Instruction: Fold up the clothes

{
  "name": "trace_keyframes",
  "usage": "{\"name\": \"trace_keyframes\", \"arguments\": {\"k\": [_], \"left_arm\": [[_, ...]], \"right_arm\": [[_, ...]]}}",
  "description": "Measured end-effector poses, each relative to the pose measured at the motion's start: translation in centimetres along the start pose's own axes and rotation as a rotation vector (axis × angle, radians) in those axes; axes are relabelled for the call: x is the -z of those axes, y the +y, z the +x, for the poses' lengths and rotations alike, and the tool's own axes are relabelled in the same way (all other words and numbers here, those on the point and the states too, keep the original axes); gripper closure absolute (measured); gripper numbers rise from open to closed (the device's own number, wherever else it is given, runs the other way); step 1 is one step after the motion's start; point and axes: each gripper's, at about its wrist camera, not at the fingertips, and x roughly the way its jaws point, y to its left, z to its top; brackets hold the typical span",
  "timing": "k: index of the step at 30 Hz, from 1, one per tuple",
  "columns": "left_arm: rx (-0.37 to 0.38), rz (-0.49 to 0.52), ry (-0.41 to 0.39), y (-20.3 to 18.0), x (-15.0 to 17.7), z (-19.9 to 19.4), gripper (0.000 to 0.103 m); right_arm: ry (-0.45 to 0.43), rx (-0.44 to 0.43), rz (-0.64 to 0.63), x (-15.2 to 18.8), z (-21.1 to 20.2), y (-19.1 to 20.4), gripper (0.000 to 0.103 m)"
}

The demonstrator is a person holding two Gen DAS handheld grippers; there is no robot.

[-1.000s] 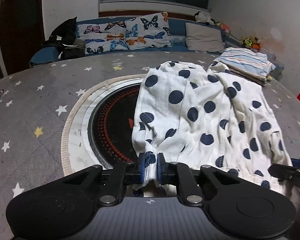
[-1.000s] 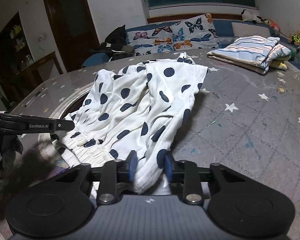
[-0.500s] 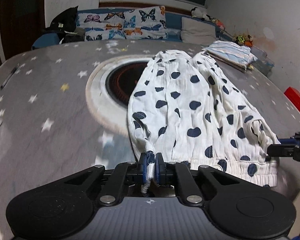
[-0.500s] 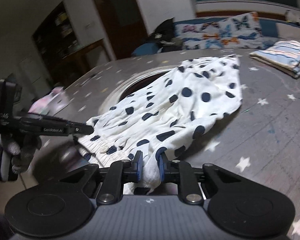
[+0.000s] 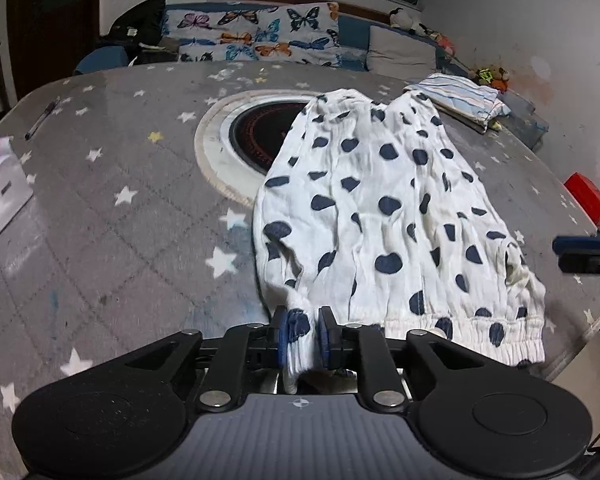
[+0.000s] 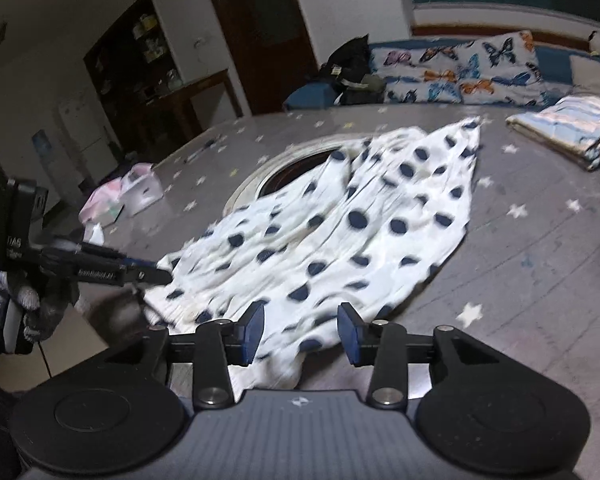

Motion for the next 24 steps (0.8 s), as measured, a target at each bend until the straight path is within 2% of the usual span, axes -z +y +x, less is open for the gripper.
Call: {"name": "trace_keyframes", "arguments": {"k": [3,5,14,24], "left_arm": [[-0.003,0.026,-0.023,-0.4,-0.6,-0.3,0.075],[-0.006,0.044,-0.041,-0.6,-1.0,-0.7,0.065],[-0.028,0.049,-0.083,-0.6,-3.6,0.4,0.064],[-0.044,0.067,-0.111,-2.0,-10.8,6.2,0.064]], "right_arm": [[-0.037,0.044,0.007,-1.0,-0.2,-0.9,0.062],[-0.052,0.080,0.015,-1.9,0.2,-1.9,0.062],[-0.087,0.188,0.046,-6.5,3.8,-6.6,0.062],[-0.092,0.235,0.114,-11.4,10.0,-11.6,0.062]]}}
